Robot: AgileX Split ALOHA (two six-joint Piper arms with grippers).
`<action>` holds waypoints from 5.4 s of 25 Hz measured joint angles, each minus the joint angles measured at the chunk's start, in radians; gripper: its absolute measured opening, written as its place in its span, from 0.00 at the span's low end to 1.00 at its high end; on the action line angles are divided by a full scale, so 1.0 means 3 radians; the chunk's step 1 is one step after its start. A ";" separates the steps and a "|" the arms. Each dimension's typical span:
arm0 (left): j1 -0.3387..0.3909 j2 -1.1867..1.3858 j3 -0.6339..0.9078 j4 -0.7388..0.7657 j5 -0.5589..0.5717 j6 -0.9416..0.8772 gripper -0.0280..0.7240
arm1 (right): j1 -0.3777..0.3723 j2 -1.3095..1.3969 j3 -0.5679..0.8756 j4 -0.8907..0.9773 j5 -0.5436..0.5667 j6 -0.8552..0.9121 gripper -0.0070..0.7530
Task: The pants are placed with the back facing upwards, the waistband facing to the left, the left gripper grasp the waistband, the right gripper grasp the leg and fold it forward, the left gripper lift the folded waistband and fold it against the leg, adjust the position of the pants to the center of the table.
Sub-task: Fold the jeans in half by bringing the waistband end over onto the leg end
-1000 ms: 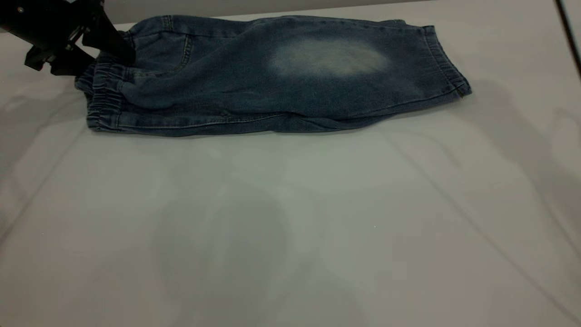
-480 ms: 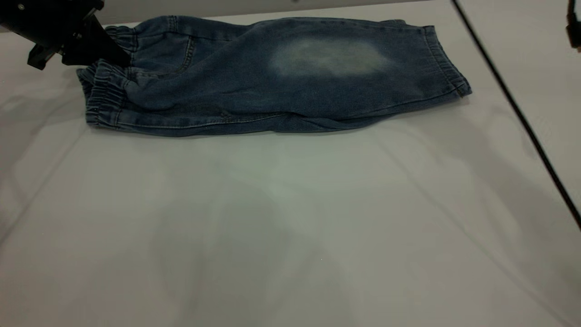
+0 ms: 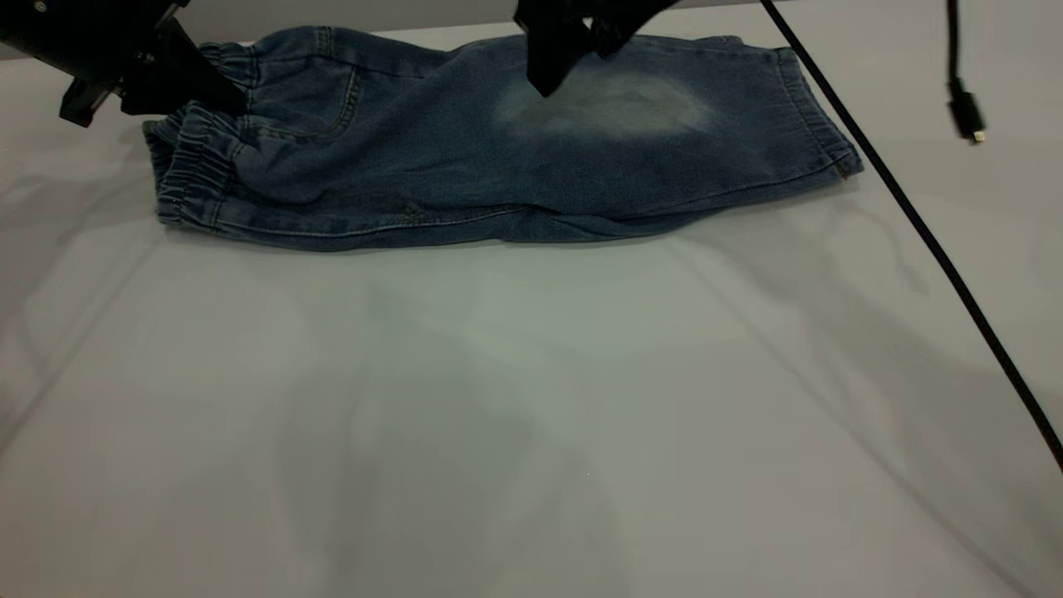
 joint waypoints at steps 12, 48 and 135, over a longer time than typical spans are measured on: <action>-0.0083 -0.0006 -0.0496 -0.0223 0.0737 -0.0044 0.14 | 0.0000 0.0397 -0.0167 -0.0162 -0.0008 0.0105 0.63; -0.1077 -0.0006 -0.1832 -0.0224 0.0823 -0.0376 0.14 | -0.0746 0.0675 -0.1461 -0.0146 0.1562 0.0594 0.60; -0.2167 0.0393 -0.2130 -0.0220 -0.0987 0.0139 0.74 | -0.1565 0.0449 -0.3029 0.0273 0.1922 0.0846 0.57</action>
